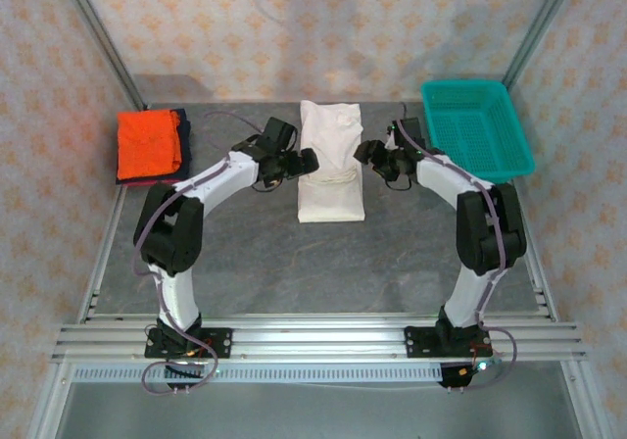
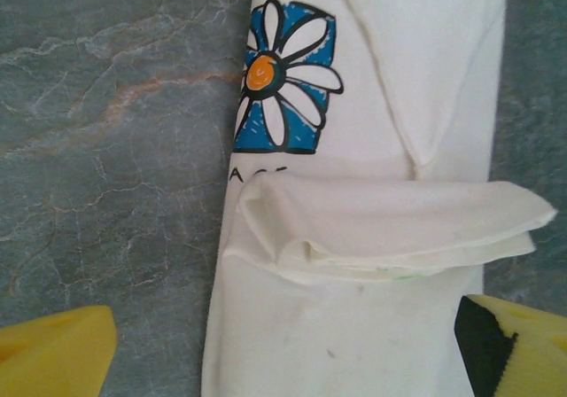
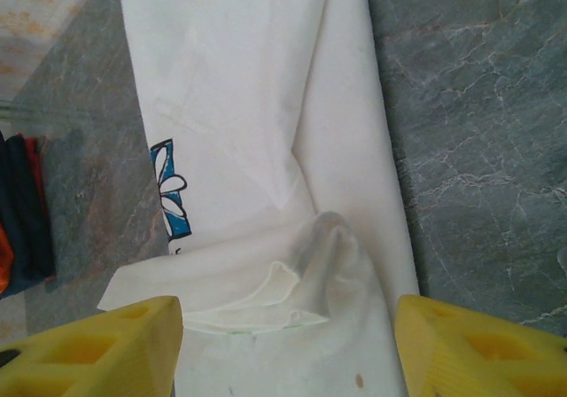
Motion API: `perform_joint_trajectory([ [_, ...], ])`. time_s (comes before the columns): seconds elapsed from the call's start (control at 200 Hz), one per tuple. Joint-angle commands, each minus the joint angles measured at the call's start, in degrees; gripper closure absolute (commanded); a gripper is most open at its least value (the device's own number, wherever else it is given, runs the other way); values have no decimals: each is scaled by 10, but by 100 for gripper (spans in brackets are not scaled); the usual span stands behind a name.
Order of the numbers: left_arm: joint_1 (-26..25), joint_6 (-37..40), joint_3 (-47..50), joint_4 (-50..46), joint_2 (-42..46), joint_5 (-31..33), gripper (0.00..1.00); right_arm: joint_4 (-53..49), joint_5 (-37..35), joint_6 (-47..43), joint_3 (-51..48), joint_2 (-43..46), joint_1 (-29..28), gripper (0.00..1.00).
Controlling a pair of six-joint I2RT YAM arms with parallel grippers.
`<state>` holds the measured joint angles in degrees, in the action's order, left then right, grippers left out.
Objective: Fold and stack the t-shirts
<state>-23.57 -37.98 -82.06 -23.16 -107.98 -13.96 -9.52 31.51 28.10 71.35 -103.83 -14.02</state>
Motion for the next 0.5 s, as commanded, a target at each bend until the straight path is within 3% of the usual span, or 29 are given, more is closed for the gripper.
perform_joint_trajectory([
  [0.0,2,-38,39,50,-4,-31,9,11,-14,-16,-22,-2,-14,39],
  [0.28,-28,-87,93,104,-29,-51,32,-3,11,-9,-48,-30,-47,63],
  [0.495,-48,-111,130,117,-29,-53,68,20,26,14,-110,-19,-51,76],
])
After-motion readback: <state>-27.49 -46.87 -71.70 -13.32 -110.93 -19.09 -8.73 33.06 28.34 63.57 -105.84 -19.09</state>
